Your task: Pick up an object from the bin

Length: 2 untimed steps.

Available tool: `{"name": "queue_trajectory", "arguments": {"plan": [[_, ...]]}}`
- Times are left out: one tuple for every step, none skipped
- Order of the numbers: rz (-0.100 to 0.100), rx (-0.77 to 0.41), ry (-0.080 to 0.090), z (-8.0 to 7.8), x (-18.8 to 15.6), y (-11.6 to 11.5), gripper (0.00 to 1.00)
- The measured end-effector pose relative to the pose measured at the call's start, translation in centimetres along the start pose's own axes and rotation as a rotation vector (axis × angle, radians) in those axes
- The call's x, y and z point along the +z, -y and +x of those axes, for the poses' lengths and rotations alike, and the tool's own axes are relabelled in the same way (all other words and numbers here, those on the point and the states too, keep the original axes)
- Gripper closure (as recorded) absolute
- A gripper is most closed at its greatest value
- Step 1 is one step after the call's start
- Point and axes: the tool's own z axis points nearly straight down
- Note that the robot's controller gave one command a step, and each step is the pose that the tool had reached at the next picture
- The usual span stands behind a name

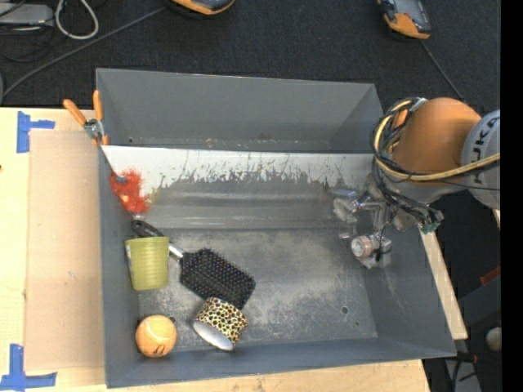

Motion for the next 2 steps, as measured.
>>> {"name": "queue_trajectory", "arguments": {"plan": [[0.003, -0.055, 0.013, 0.3, 0.0, -0.3, 0.0], [-0.006, -0.6, 0.033, -0.8, -0.2, -0.9, 1.0]]}}
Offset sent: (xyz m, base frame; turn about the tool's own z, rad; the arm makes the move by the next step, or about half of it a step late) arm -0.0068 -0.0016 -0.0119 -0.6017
